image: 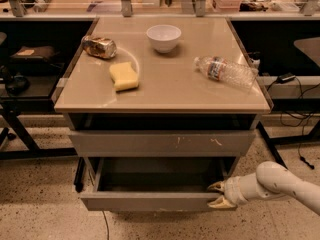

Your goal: Open middle drawer

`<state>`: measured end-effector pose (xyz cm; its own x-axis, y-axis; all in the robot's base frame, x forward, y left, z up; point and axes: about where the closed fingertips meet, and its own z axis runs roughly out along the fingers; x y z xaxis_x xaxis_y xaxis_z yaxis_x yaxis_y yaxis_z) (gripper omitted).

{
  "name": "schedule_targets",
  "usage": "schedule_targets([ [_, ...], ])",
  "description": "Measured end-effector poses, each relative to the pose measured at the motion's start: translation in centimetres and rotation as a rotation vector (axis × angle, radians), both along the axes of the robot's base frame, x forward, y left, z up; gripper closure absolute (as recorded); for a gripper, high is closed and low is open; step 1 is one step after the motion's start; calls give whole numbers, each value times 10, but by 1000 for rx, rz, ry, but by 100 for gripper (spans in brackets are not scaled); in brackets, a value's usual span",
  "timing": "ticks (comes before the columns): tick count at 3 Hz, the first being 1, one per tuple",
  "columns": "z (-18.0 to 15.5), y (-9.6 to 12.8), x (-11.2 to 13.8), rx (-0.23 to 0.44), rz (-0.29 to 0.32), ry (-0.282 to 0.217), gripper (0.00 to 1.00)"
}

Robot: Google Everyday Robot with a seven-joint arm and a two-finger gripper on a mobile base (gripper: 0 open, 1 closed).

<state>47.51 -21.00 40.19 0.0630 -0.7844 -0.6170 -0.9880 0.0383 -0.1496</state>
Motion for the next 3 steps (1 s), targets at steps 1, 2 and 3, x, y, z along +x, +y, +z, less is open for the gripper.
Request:
schedule_targets([
  [1, -5, -3, -20, 19, 17, 28, 14],
  [2, -9, -10, -59, 31, 31, 47, 7],
  [3, -6, -13, -72, 35, 36, 48, 30],
])
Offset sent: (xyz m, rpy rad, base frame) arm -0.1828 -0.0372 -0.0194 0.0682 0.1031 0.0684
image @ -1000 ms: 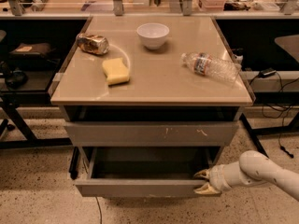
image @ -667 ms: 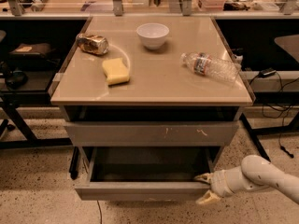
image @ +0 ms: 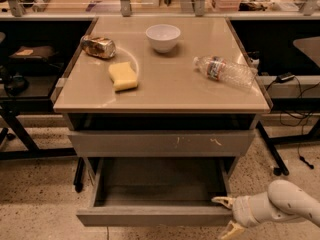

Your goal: Open middle drawer

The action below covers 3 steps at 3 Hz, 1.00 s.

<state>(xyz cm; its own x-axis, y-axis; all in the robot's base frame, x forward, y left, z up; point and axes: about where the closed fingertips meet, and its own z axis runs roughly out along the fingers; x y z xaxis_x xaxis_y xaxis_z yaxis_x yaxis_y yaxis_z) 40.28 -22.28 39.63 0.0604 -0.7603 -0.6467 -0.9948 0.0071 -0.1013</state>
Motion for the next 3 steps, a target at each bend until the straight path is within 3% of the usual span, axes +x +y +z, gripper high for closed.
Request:
schedule_targets([
  [1, 2, -2, -11, -2, 3, -4, 53],
  [2, 9, -8, -40, -13, 9, -18, 78],
  [3, 9, -8, -40, -13, 9, -18, 73],
])
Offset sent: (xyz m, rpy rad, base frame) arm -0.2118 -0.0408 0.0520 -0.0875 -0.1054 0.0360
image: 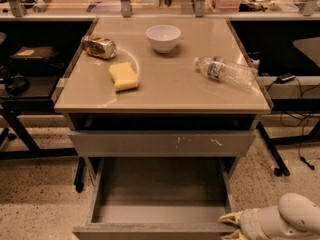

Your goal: Open middle drawer

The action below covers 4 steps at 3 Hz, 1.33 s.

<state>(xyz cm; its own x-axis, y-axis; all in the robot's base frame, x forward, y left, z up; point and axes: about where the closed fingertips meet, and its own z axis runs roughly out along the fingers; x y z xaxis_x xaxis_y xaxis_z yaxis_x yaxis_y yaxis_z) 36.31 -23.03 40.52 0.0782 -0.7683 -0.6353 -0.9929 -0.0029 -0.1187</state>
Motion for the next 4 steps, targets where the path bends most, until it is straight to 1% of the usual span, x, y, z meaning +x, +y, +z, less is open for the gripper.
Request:
schedule_targets([
  [3, 0, 0, 0, 0, 0, 0, 3],
  [4, 0, 0, 0, 0, 0, 0, 0],
])
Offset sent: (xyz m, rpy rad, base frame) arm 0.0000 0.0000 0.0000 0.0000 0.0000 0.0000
